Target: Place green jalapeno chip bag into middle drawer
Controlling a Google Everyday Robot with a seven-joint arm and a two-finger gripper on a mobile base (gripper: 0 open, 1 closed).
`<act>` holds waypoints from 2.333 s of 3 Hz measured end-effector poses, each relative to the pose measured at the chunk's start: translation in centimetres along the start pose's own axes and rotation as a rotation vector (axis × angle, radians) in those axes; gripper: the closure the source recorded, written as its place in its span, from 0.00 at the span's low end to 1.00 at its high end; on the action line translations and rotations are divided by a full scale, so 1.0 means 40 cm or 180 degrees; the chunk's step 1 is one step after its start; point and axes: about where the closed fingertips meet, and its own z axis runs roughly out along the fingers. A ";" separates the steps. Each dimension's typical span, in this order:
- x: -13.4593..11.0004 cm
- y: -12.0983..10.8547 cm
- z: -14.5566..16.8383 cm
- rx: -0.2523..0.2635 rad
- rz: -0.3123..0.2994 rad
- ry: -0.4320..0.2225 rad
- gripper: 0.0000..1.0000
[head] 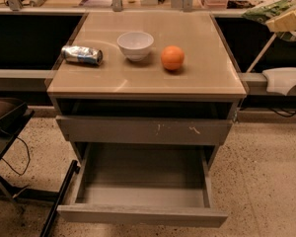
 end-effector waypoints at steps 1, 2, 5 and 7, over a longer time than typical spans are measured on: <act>-0.088 0.026 -0.200 0.0457 -0.0241 -0.0157 1.00; -0.138 0.197 -0.460 0.0791 -0.0380 -0.0061 1.00; -0.142 0.565 -0.371 0.0430 -0.0530 -0.0436 1.00; -0.144 0.588 -0.353 0.0571 -0.0586 -0.0468 1.00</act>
Offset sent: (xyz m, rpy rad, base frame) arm -0.2977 0.0461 -0.0415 -0.2155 0.0634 -0.1421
